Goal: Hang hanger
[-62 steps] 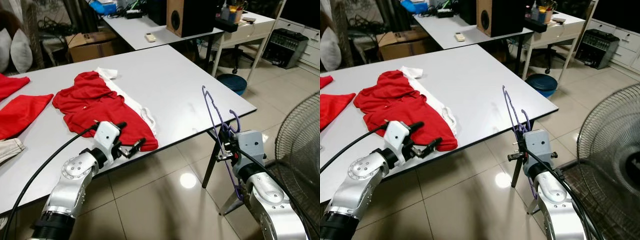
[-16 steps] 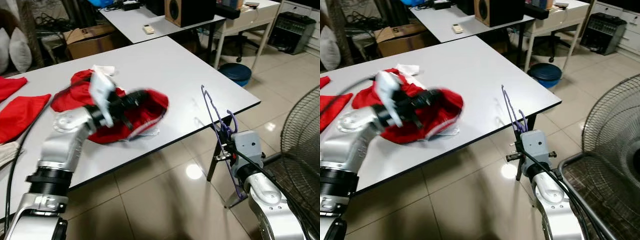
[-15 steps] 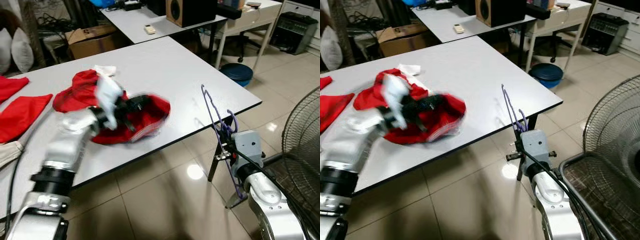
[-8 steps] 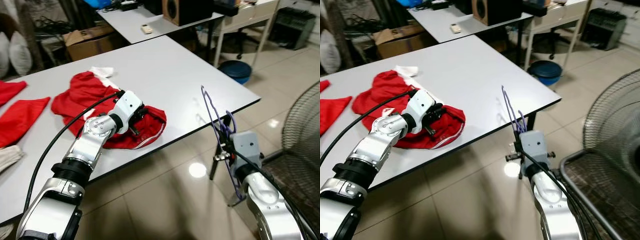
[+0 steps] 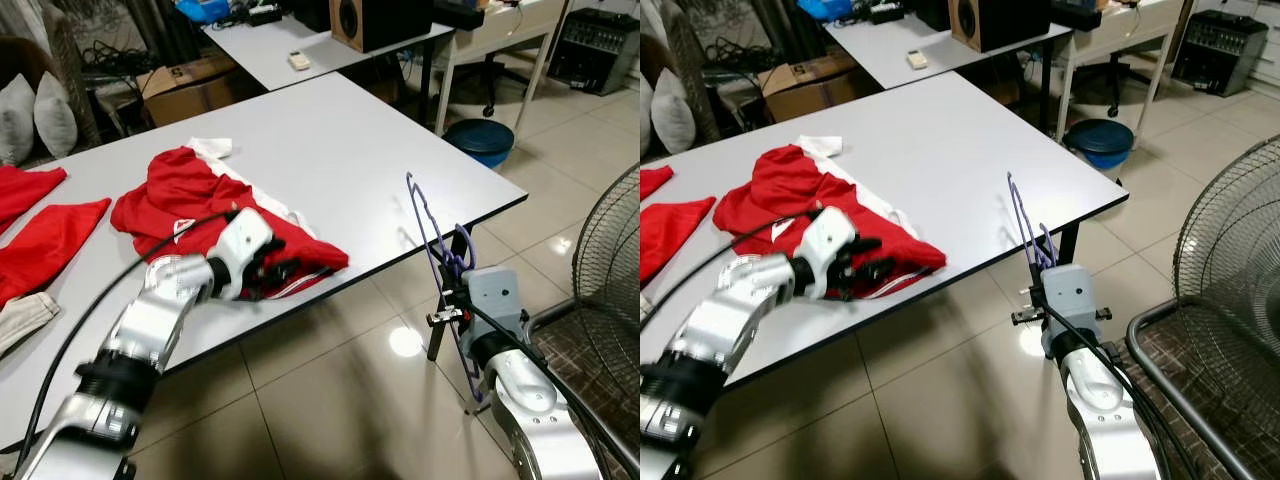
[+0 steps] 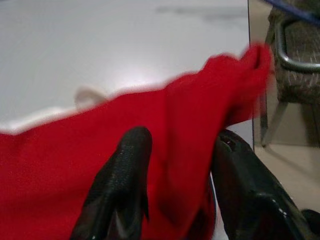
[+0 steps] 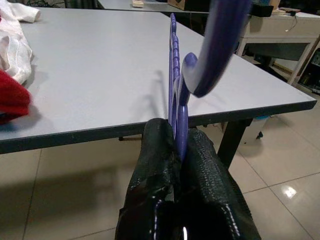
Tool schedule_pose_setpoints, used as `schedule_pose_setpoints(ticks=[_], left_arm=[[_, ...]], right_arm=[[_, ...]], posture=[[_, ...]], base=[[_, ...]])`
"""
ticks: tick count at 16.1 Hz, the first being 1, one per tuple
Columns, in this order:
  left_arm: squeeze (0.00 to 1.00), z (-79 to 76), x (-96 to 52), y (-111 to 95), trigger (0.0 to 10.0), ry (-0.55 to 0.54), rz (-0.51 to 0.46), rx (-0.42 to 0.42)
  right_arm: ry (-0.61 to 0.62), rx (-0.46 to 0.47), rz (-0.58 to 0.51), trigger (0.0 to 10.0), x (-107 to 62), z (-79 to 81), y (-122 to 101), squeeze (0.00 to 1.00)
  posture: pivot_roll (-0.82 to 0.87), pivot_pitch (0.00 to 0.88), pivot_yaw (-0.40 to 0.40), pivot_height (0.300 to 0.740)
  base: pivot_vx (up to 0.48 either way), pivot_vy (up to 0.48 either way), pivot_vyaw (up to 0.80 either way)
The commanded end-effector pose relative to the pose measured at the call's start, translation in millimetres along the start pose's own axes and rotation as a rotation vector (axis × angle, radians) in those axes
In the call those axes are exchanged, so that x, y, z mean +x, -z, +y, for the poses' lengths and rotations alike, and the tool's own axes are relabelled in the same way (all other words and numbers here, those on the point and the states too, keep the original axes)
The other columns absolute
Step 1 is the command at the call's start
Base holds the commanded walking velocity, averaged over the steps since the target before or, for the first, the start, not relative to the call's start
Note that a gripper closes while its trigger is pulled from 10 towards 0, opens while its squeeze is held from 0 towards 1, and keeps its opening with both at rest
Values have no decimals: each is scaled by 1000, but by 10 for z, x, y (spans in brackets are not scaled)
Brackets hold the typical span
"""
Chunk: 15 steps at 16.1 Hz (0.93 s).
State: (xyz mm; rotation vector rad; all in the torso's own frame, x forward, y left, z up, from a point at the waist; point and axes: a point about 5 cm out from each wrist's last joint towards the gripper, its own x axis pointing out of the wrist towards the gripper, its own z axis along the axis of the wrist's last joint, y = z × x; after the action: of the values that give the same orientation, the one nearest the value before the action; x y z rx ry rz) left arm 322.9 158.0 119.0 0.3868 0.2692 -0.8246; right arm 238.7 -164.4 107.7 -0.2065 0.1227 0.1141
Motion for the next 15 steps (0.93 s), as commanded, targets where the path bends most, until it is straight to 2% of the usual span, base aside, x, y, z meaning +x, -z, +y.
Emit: schedule_pose_setpoints(ticks=[1, 2, 3, 4, 8, 10, 15], left_arm=[[1000, 28, -52, 12, 10000, -8, 24, 25], [1000, 6, -62, 40, 10000, -4, 42, 36], [733, -33, -71, 90, 10000, 22, 75, 47], [0, -69, -68, 124, 10000, 46, 102, 55], [0, -129, -63, 198, 10000, 90, 162, 79], [0, -133, -136, 230, 10000, 122, 176, 79], [0, 213, -217, 164, 10000, -106, 192, 193]], right_arm=[[-1, -7, -1, 10000, 5, 11, 6, 0], [1, -8, 0, 10000, 0, 5, 9, 0], [3, -11, 0, 10000, -13, -7, -3, 0], [6, -17, 2, 10000, -36, -24, -6, 0], [14, -31, 20, 10000, -107, -73, 26, 0], [14, -34, 19, 10000, -114, -90, 13, 0], [-4, -38, 14, 10000, -74, -56, -6, 0]], posture=[[-207, 0, 155, 740], [-207, 0, 155, 740], [-223, 0, 157, 740], [-233, 0, 158, 740], [-245, 0, 157, 740], [-244, 0, 149, 740], [-236, 0, 139, 740]], base=[[0, 0, 0], [0, 0, 0], [0, 0, 0], [0, 0, 0], [0, 0, 0], [0, 0, 0], [0, 0, 0]])
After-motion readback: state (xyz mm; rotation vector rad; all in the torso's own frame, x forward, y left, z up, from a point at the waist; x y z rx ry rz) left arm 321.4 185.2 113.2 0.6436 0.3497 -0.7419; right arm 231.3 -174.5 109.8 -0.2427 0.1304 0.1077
